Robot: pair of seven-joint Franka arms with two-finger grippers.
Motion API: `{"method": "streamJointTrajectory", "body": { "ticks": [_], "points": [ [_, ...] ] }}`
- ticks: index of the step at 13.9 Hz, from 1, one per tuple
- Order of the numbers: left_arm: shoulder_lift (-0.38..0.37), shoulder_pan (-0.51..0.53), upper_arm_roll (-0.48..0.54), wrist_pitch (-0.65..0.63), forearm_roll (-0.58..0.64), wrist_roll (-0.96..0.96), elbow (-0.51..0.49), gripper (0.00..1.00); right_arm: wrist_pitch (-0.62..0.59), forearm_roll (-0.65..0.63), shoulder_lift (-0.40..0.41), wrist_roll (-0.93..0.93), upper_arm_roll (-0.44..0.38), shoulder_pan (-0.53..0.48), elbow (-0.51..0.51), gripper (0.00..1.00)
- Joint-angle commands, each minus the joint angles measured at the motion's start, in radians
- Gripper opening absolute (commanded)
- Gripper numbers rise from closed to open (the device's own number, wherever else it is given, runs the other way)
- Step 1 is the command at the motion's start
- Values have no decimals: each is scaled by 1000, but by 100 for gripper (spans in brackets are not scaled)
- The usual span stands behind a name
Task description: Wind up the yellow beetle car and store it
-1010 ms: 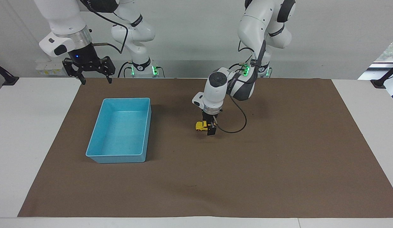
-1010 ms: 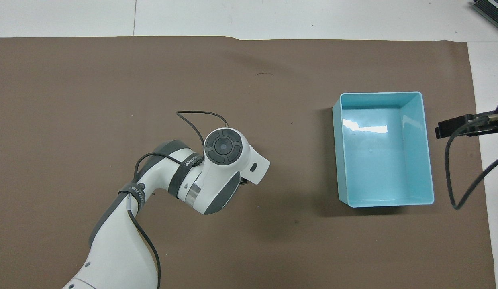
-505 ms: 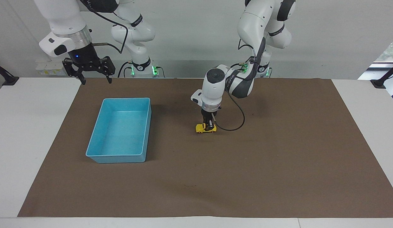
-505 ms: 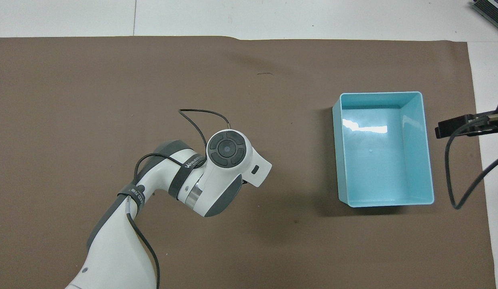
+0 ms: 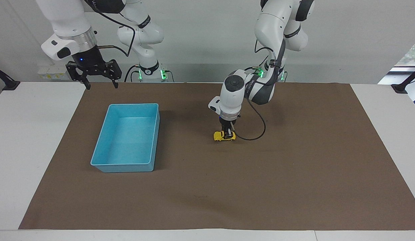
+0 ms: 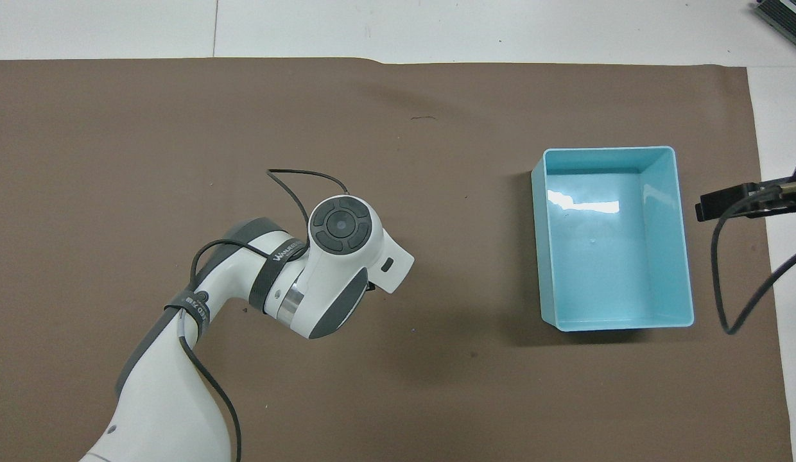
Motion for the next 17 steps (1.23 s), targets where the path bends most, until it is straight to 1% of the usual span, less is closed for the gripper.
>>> {"method": "streamJointTrajectory", "body": {
  "ticks": [1, 11, 17],
  "points": [
    [2, 46, 7, 29, 17, 53, -50, 0, -11, 7, -7, 14, 3, -8, -2, 100],
    [4, 180, 8, 38, 17, 231, -78, 0, -11, 7, -7, 14, 3, -8, -2, 100],
    [4, 256, 8, 38, 17, 301, -85, 0, -11, 7, -7, 14, 4, -8, -2, 100]
  ]
}}
